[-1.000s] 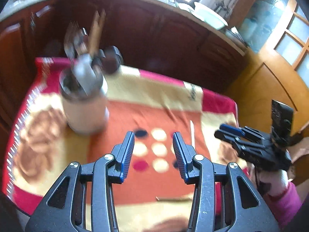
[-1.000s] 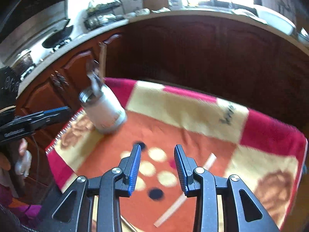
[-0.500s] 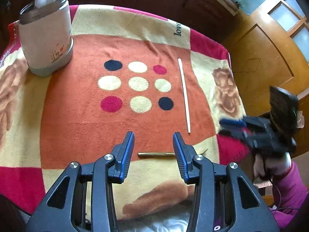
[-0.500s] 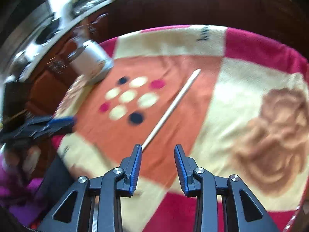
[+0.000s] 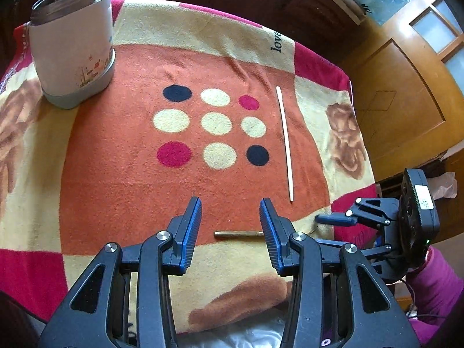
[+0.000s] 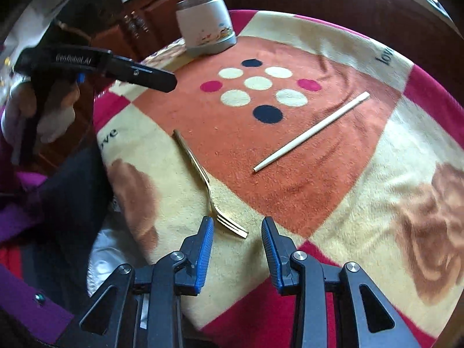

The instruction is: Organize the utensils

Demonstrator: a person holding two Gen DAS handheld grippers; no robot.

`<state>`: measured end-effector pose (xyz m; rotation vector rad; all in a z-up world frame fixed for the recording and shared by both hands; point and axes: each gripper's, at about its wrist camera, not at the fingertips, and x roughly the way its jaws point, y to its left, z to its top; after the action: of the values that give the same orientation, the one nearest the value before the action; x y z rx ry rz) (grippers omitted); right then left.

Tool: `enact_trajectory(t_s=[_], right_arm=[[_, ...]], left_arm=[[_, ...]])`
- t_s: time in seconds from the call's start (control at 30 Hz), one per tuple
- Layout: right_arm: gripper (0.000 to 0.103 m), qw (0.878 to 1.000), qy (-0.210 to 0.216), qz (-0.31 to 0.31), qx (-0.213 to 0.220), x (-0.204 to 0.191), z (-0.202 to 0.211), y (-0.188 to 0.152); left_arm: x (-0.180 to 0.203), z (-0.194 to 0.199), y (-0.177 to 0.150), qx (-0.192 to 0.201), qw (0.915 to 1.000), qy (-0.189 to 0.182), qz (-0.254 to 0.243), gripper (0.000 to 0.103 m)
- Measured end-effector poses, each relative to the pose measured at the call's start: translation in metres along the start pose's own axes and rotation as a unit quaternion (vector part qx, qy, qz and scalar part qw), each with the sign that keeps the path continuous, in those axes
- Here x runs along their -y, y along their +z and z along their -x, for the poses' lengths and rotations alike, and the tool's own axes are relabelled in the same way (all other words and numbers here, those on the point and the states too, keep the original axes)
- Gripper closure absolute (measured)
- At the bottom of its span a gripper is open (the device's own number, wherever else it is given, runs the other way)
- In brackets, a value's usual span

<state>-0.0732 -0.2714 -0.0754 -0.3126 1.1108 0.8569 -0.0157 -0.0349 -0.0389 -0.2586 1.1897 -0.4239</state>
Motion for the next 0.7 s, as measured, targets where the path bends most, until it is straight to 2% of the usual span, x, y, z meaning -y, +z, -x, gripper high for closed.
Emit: enact_trajectory(t_s=[0.03, 0.13, 0.2, 0.33, 0.43, 0.5, 0.7], right_arm=[[0.083, 1.0, 0.0, 0.01, -0.002, 0.0, -0.002, 0.003], [0.094, 0.999, -0.004, 0.033, -0.013, -0.006, -0.008, 0.003], [0.097, 0.999, -0.008, 0.034, -0.012, -0.006, -0.007, 0.006], [0.1, 1.0, 0.007, -0.007, 0.02, 0.009, 0.007, 0.017], [0.101, 0.999, 0.003, -0.029, 0.043, 0.016, 0.022, 0.021], [0.101, 0.998, -0.007, -0.035, 0.057, 0.018, 0.03, 0.024], [0.102, 0.997, -0.001, -0.027, 0.077, 0.01, 0.04, 0.039]], left_arm=[[0.001, 0.0, 0.0, 0.0, 1.0, -0.001, -0.002, 0.062], [0.003, 0.001, 0.002, 0.001, 1.0, -0.005, -0.002, 0.062], [0.002, 0.001, 0.003, 0.002, 1.0, -0.008, 0.003, 0.062], [0.0, 0.005, 0.005, 0.008, 0.9999, -0.009, 0.008, 0.062], [-0.003, 0.006, 0.007, 0.01, 0.9998, -0.008, 0.015, 0.062], [-0.005, 0.005, 0.008, 0.01, 0.9997, -0.011, 0.022, 0.062], [-0.001, 0.008, 0.011, 0.015, 0.9995, -0.016, 0.021, 0.062]])
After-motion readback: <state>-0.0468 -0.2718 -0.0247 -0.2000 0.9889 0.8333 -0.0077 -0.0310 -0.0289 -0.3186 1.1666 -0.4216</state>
